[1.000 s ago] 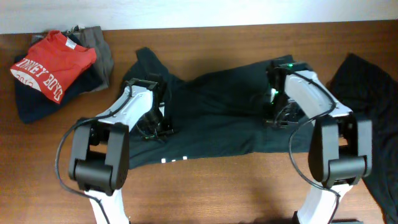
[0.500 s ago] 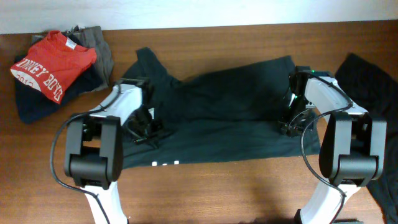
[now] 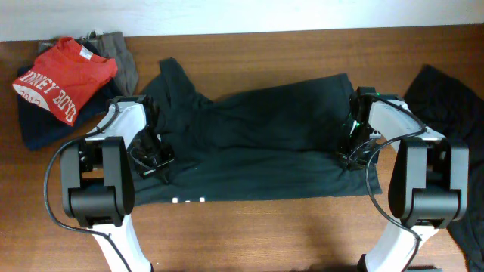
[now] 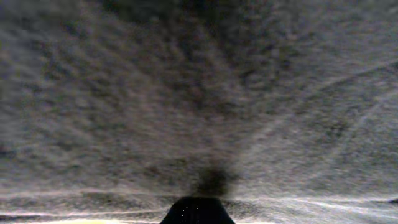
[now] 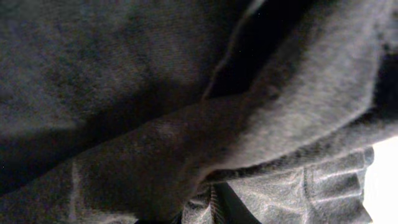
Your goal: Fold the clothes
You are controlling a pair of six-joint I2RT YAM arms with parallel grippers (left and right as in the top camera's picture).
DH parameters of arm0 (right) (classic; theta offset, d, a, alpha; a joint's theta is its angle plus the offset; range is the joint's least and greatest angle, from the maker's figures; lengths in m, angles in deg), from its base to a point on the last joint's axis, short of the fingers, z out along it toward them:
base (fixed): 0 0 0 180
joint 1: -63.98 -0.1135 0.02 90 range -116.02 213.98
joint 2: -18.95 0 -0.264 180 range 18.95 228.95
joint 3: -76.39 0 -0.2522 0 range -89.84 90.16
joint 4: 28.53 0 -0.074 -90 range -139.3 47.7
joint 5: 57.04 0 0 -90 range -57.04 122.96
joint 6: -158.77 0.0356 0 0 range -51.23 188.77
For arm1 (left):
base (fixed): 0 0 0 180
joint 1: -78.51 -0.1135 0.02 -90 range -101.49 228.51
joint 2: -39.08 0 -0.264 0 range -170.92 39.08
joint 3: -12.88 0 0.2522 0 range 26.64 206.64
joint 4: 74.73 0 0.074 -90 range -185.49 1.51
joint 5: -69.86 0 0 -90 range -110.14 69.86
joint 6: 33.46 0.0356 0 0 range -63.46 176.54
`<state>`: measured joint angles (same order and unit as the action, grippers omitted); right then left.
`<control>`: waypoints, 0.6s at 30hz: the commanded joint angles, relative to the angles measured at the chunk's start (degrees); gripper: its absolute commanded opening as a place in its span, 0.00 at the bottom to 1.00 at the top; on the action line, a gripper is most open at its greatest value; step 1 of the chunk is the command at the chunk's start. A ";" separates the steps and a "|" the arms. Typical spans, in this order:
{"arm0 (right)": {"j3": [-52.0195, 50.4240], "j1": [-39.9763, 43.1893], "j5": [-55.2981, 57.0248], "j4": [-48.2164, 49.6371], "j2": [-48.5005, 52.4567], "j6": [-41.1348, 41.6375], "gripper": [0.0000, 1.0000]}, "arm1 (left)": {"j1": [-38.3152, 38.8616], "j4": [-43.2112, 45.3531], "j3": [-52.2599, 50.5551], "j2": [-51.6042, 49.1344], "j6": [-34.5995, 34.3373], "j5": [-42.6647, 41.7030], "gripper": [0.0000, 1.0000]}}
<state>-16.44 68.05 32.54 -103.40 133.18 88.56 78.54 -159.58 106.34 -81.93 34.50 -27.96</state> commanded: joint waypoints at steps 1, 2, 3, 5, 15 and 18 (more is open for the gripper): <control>1.53 0.17 4.37 -0.48 0.00 3.65 0.19 | -0.70 0.72 -0.92 -1.77 -0.24 5.55 0.00; 3.21 0.17 5.03 -1.79 -0.07 3.67 0.19 | -0.70 0.72 -0.92 -1.77 -0.24 5.57 0.01; 4.57 0.17 6.29 -3.02 -0.11 3.67 0.19 | -0.70 0.72 -0.92 -1.77 -0.28 5.73 0.01; 7.67 0.17 10.21 -6.54 -0.11 5.86 0.19 | -0.70 0.74 -0.90 -1.77 -0.42 5.75 0.01; 16.31 -2.08 0.07 -12.76 -0.11 -6.95 0.21 | -1.33 0.50 0.42 -1.75 -0.44 5.95 0.01; 16.15 -5.68 -13.66 -12.37 -0.11 -16.79 0.19 | -1.33 0.46 0.46 -1.75 -0.42 5.95 0.00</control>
<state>-1.25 67.07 36.58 -115.96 133.31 84.63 78.13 -159.84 106.45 -81.96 34.50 -26.23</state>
